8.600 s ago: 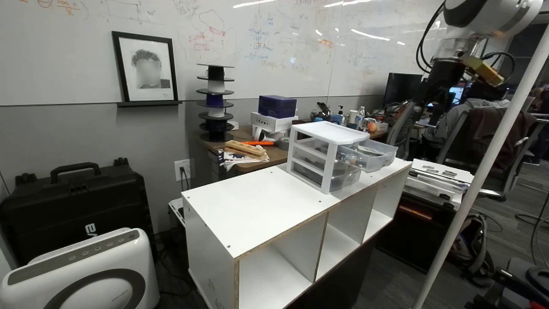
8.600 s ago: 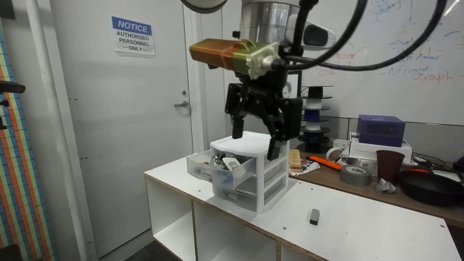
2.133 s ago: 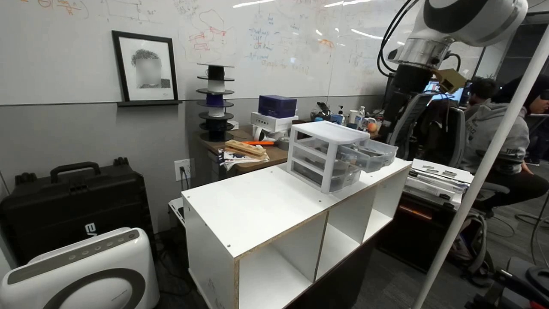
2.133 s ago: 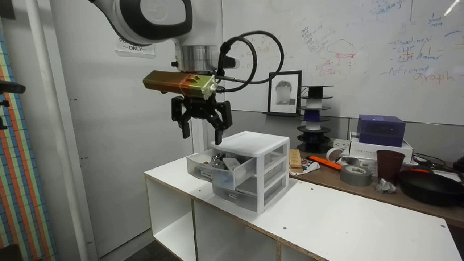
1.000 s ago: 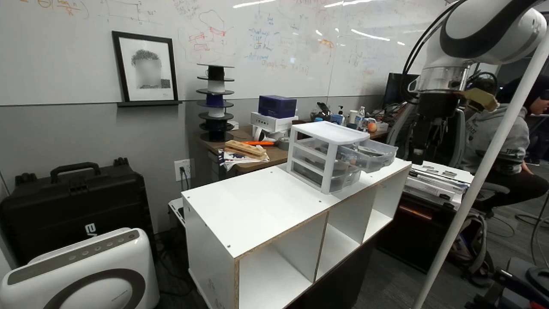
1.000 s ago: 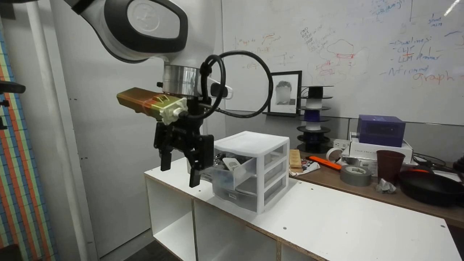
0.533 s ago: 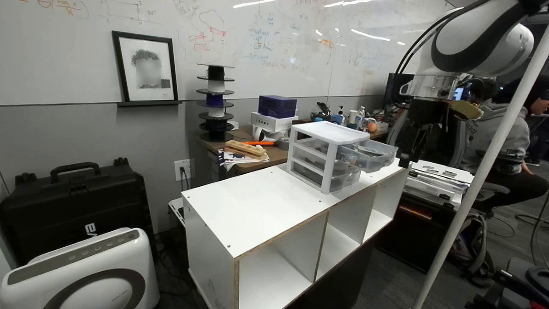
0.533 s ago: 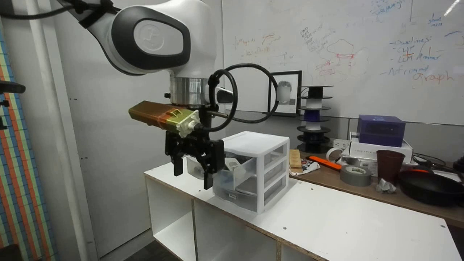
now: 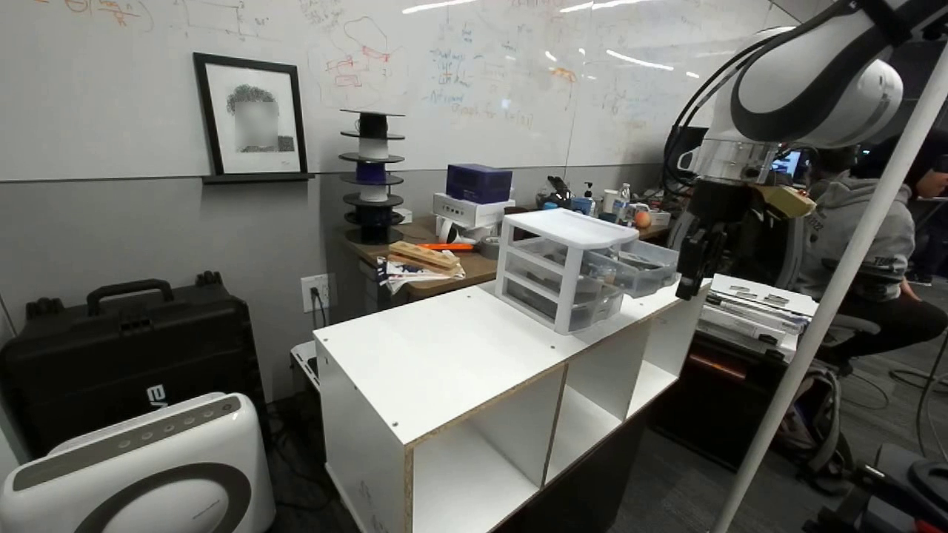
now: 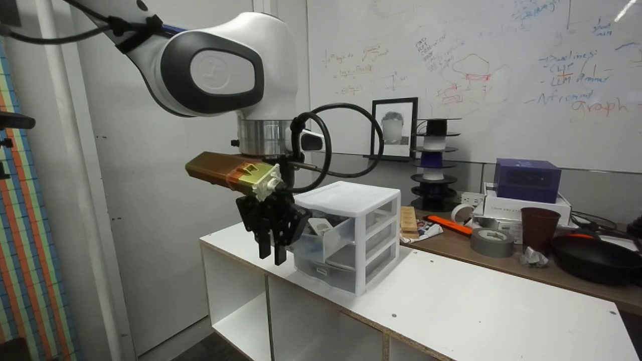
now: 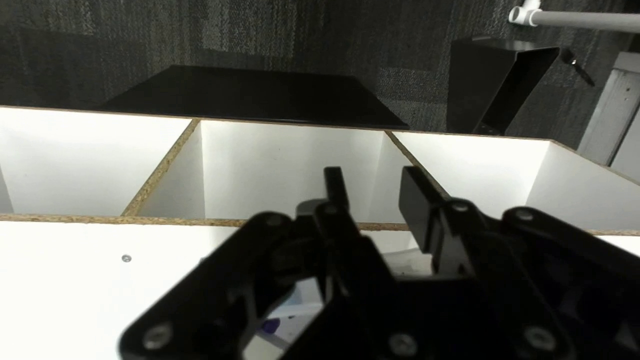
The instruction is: Pick up the object from the table and put it in the open drawer and close it
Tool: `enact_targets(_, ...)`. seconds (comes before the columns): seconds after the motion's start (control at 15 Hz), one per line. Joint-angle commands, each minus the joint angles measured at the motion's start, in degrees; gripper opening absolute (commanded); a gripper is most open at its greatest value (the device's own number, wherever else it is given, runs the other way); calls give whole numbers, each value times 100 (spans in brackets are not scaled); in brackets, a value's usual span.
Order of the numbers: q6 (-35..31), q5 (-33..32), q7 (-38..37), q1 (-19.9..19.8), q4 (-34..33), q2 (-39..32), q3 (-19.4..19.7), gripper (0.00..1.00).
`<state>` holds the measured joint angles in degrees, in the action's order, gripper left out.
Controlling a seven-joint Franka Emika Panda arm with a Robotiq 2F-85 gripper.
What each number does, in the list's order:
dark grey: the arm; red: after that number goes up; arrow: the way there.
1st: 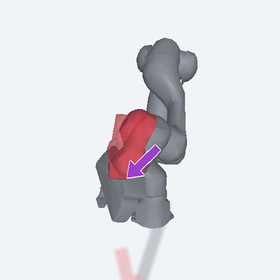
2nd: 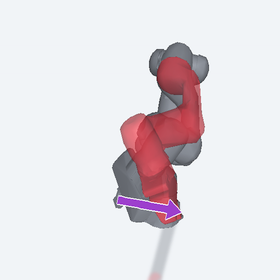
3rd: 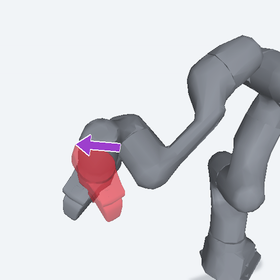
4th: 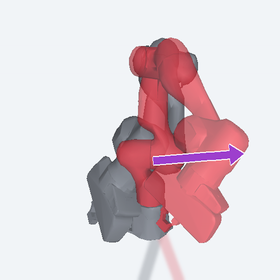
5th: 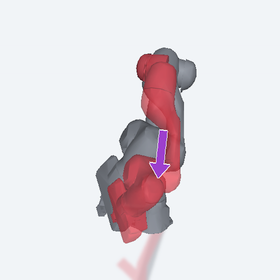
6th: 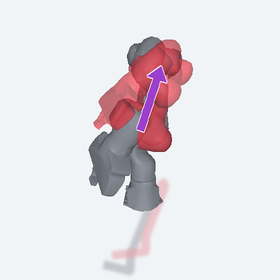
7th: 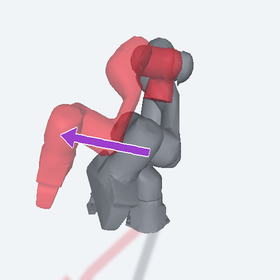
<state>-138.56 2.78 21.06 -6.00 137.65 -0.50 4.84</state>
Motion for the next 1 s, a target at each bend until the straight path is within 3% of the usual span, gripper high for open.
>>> enact_targets(0.0,-240,163,157,44,-28,30,-15,8)
enact_targets(0.2,-413,243,156,49,-78,-28,-23,6)
enact_targets(0.4,-557,339,132,53,-164,-124,-30,11)
enact_targets(0.47,-709,338,207,-3,130,65,24,12)
enact_targets(0.93,-1394,652,188,-8,326,50,50,10)
